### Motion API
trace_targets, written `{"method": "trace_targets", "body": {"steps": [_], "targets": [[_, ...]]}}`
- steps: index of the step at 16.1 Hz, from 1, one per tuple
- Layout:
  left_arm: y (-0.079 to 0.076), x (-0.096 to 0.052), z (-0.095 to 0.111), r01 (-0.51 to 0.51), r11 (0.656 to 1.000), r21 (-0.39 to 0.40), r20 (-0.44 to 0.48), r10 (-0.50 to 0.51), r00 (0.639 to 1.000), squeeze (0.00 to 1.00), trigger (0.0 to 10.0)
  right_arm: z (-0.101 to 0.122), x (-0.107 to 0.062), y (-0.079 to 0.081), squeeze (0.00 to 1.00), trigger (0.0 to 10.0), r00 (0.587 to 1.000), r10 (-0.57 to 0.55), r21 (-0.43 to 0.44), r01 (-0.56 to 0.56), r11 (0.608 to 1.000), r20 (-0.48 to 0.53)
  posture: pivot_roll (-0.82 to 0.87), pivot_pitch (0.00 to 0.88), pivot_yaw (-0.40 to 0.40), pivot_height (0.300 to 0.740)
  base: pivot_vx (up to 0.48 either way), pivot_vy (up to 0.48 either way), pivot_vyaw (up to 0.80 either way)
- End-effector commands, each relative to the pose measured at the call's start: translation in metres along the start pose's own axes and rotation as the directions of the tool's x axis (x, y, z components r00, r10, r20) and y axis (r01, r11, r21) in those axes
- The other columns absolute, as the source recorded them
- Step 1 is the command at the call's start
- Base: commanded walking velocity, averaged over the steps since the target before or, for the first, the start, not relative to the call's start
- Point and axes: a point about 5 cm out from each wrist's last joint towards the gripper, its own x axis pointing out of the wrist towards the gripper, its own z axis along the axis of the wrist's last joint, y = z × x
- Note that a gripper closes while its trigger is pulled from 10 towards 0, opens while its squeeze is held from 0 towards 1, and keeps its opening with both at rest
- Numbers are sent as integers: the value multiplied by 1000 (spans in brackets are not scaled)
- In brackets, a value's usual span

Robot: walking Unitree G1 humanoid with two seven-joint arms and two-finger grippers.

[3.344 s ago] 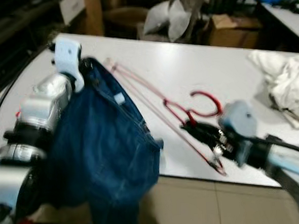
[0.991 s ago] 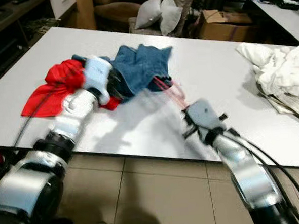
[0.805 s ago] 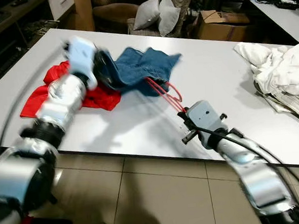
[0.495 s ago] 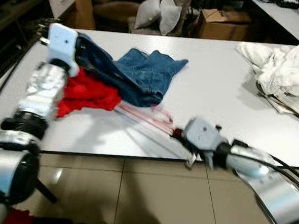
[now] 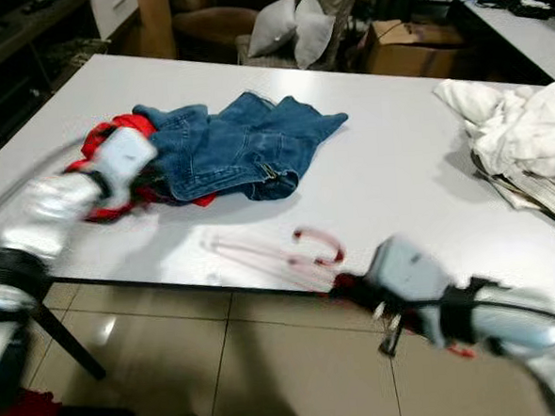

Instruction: Hang hanger

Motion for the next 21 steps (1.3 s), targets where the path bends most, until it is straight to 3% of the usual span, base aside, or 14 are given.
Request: {"method": "trace_targets", "body": {"steps": [1, 2, 3, 4, 6, 8, 10, 12, 13, 14, 15, 17, 18, 21], "targets": [[7, -11, 0, 65, 998, 9, -4, -65, 998, 1000, 10000, 8, -7, -4, 0, 10000, 1000, -9, -4, 9, 1000, 23, -42, 0, -31, 740, 0, 0, 0], [20, -29, -3, 115, 993, -2, -3, -115, 993, 1000, 10000, 13, -11, -7, 0, 10000, 998, -30, 8, 29, 1000, 60, -43, 0, -31, 740, 0, 0, 0], [24, -35, -4, 129, 992, -11, 1, -129, 992, 1000, 10000, 15, -13, -7, 0, 10000, 997, -36, 13, 35, 999, 74, -43, 0, -31, 740, 0, 0, 0], [29, -49, -2, 187, 980, -73, 58, -183, 981, 1000, 10000, 17, -15, -8, 0, 10000, 994, -53, 29, 50, 998, 100, -40, 0, -34, 740, 0, 0, 0], [36, -75, 10, 311, 923, -226, 222, -262, 939, 1000, 10000, 19, -15, -12, 0, 10000, 985, -106, 73, 97, 993, 135, -38, 0, -38, 740, 0, 0, 0], [46, -88, 24, 273, 920, -282, 331, -174, 927, 1000, 10000, 19, -9, -20, 0, 10000, 967, -208, 140, 187, 972, 150, -36, 0, -40, 740, 0, 0, 0], [43, -86, 35, 213, 921, -325, 405, -68, 912, 1000, 10000, 17, -2, -30, 0, 10000, 930, -341, 239, 302, 923, 140, -42, 0, -34, 740, 0, 0, 0], [15, -68, 47, 224, 869, -441, 484, 20, 875, 1000, 10000, 13, 6, -39, 0, 10000, 845, -517, 338, 451, 826, 138, -50, 0, -29, 740, 0, 0, 0], [5, -59, 45, 135, 847, -515, 470, 147, 870, 835, 10000, 11, 13, -34, 0, 10000, 832, -536, 387, 451, 804, 144, -54, 0, -27, 740, 0, 0, 0], [-11, -49, 42, 65, 821, -567, 414, 216, 884, 788, 10000, 5, 21, -29, 0, 10000, 806, -582, 410, 499, 764, 104, -53, 0, -31, 740, 0, 0, 0], [-31, -39, 39, 17, 818, -575, 349, 226, 909, 678, 10000, -4, 30, -27, 0, 10000, 772, -635, 454, 555, 697, 32, -47, 0, -38, 740, 0, 0, 0], [-55, -33, 37, -47, 814, -579, 280, 253, 926, 678, 10000, -10, 37, -29, 0, 10000, 734, -679, 476, 601, 642, -11, -47, 0, -38, 740, 0, 0, 0], [-69, -30, 35, -106, 808, -579, 234, 290, 928, 675, 10000, -10, 40, -32, 0, 10000, 710, -705, 465, 625, 627, -4, -48, 0, -35, 740, 0, -270, 0], [-93, -25, 26, -159, 785, -599, 166, 315, 934, 659, 10000, -8, 48, -30, 0, 10000, 660, -751, 420, 687, 593, -17, -66, 0, -13, 740, 0, -460, 0]]}}
